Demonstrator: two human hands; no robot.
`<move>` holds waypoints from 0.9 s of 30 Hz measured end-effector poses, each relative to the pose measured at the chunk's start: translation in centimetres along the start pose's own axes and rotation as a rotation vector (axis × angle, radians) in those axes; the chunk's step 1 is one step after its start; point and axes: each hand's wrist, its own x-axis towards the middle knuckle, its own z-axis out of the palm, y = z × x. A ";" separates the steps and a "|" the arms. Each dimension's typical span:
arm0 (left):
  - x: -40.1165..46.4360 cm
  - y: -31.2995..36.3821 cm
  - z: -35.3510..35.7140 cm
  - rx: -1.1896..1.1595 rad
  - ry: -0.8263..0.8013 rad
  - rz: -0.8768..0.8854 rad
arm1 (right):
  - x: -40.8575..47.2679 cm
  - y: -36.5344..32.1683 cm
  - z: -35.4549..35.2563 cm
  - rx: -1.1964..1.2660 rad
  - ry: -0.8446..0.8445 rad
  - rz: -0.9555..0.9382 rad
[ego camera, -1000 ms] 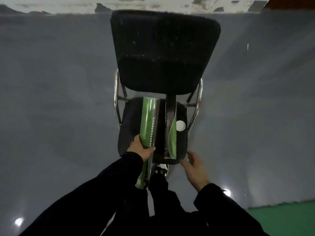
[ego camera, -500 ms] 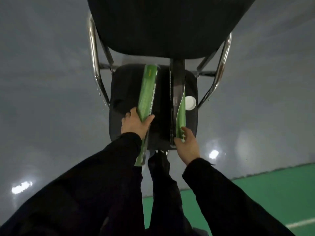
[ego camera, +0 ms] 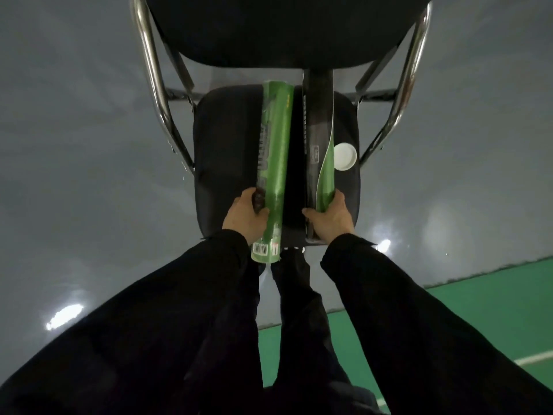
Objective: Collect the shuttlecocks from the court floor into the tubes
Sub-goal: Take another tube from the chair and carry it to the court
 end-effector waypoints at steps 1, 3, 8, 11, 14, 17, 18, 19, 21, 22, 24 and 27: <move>-0.4 0.0 0.0 -0.015 0.005 -0.003 | -0.6 0.0 -0.1 0.054 -0.026 0.003; -1.4 0.3 -0.1 -0.053 0.027 -0.007 | -2.1 0.0 -0.5 0.175 -0.075 0.010; -4.4 2.4 -0.7 -0.099 0.045 0.027 | -7.4 1.6 -1.6 0.363 -0.098 -0.031; -6.8 4.6 -0.9 -0.064 0.028 0.093 | -11.4 2.6 -2.7 0.481 -0.102 -0.088; -9.6 7.0 -0.7 -0.053 -0.003 0.154 | -15.6 4.0 -3.7 0.623 -0.107 -0.131; -13.5 9.1 0.1 -0.119 -0.086 0.214 | -20.6 6.0 -5.2 0.765 -0.138 -0.150; -15.1 9.8 0.6 -0.156 -0.145 0.233 | -22.2 7.1 -5.5 0.812 -0.144 -0.151; -17.0 10.4 1.1 -0.182 -0.208 0.251 | -23.8 8.4 -5.8 0.850 -0.139 -0.156; -21.1 11.1 2.6 -0.200 -0.339 0.277 | -27.3 11.1 -6.2 0.894 -0.106 -0.175; -23.3 11.1 3.6 -0.199 -0.418 0.294 | -29.2 12.6 -6.3 0.918 -0.088 -0.183; -27.7 10.8 6.1 -0.153 -0.527 0.350 | -33.4 15.9 -6.5 0.977 -0.033 -0.187; -34.0 8.8 10.7 0.043 -0.629 0.482 | -39.6 21.9 -5.2 1.042 0.098 -0.136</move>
